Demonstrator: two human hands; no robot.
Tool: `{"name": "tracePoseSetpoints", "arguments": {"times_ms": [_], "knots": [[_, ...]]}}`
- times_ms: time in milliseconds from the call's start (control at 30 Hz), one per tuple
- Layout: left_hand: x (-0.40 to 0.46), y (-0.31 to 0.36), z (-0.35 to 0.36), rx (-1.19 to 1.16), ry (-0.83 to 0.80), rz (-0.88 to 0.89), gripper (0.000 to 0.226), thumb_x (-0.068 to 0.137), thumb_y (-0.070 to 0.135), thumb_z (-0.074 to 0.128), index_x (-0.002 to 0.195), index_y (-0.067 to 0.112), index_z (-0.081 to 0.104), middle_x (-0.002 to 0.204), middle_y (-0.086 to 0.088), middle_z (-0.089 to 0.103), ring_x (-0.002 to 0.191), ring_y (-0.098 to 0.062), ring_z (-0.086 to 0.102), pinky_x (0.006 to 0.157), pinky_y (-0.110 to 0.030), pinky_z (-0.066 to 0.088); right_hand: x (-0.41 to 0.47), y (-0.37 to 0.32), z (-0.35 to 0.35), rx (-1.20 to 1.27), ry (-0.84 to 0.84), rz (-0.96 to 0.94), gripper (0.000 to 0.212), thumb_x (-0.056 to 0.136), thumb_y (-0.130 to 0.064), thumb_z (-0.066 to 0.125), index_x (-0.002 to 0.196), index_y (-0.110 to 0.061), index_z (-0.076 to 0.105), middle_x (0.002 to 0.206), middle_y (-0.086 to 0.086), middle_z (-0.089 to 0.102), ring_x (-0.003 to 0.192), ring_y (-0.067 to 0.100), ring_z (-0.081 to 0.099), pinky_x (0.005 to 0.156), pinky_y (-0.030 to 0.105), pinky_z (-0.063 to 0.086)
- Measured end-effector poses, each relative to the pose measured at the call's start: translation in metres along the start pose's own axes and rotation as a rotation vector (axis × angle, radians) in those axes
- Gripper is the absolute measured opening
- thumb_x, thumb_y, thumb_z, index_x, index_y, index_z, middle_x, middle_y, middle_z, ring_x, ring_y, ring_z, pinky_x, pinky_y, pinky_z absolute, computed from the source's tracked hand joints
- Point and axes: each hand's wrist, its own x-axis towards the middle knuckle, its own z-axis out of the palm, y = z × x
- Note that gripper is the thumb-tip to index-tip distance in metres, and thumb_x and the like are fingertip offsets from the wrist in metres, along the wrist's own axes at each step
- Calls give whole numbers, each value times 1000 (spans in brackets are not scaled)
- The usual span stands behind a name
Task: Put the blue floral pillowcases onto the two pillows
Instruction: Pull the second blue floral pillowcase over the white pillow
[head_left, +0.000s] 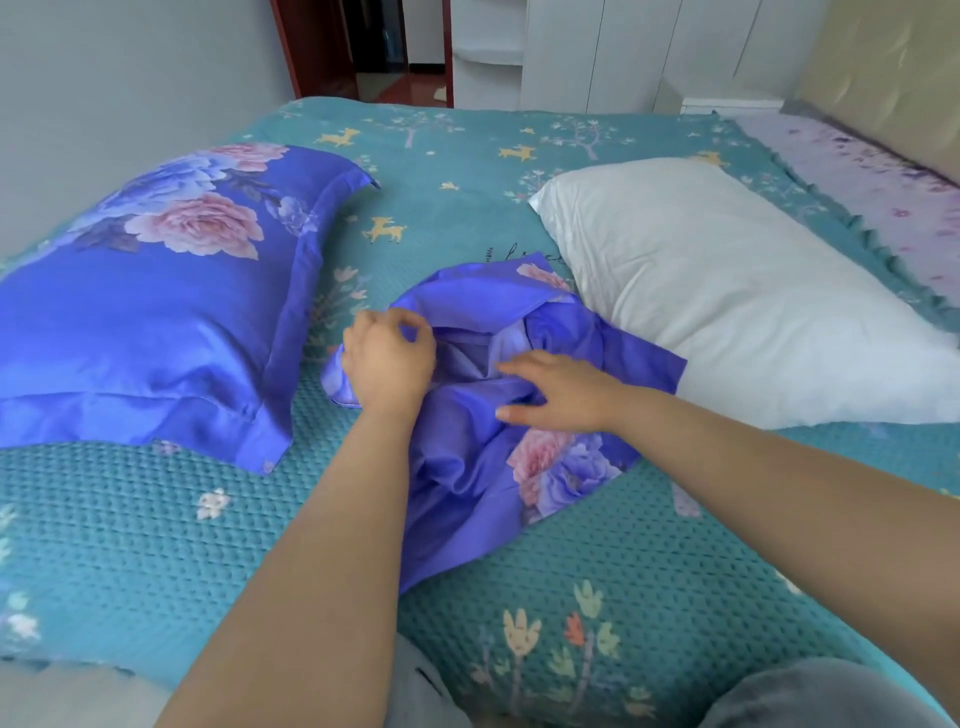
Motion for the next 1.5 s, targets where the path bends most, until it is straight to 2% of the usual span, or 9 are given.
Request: {"name": "tracePoseSetpoints", "arguments": {"times_ms": [200,300,433,533,633,800,967,1167,1500], "knots": [[10,-10,1,-711,6,-486,17,82,10,52,66,9,59,44,0,54,51,-19,50,54,-25,38,-14,-1,30,-157,41,-20,25,91,-40,52,106,-21,56,117,4,58,112,27,53,84,36,37],[19,-6,-2,-961,-12,-470,23,88,2,50,68,14,53,60,0,65,52,-7,57,53,-21,47,-21,-4,27,-18,226,-28,16,94,-32,48,89,-18,53,96,4,64,93,29,58,74,35,39],[15,-13,10,-637,-215,-329,8,85,8,57,90,4,62,65,3,59,56,-8,50,62,-28,43,-31,-13,18,29,52,16,35,93,-49,47,78,-17,50,78,-1,58,80,24,57,61,32,38],[9,-11,15,-441,-363,-228,62,82,28,64,136,6,43,109,-5,62,97,-19,61,91,-35,48,-25,1,-3,163,381,130,32,92,-48,49,101,-20,64,97,2,63,90,22,59,74,33,46],[5,5,13,-254,-303,-63,49,88,24,60,134,13,48,116,-3,61,108,-20,57,96,-28,40,-16,48,-33,83,754,393,40,93,-34,49,128,-15,53,131,14,52,119,34,48,99,43,37],[-15,18,13,-139,-314,28,26,92,23,52,116,22,62,111,3,65,98,-17,61,83,-24,41,-33,111,-31,-30,168,895,103,79,-62,56,150,-21,-8,157,12,-5,143,37,1,109,61,14],[-25,14,10,-149,-288,4,23,92,21,47,106,24,66,99,1,70,94,-22,63,77,-26,43,-35,120,-50,195,376,968,69,86,-22,52,144,-2,19,141,17,36,129,36,38,101,47,36],[-46,40,0,-298,-210,22,22,93,20,47,105,21,65,97,13,64,84,-10,58,75,-21,39,-82,142,-116,974,815,917,40,96,-10,42,134,2,45,134,16,51,121,28,50,87,28,41],[-139,141,11,-953,-625,-236,38,96,38,48,120,10,54,106,5,53,101,-12,50,82,-25,47,-213,99,-122,1095,981,507,26,77,0,58,84,-25,55,79,-4,58,68,13,54,59,21,43]]}}
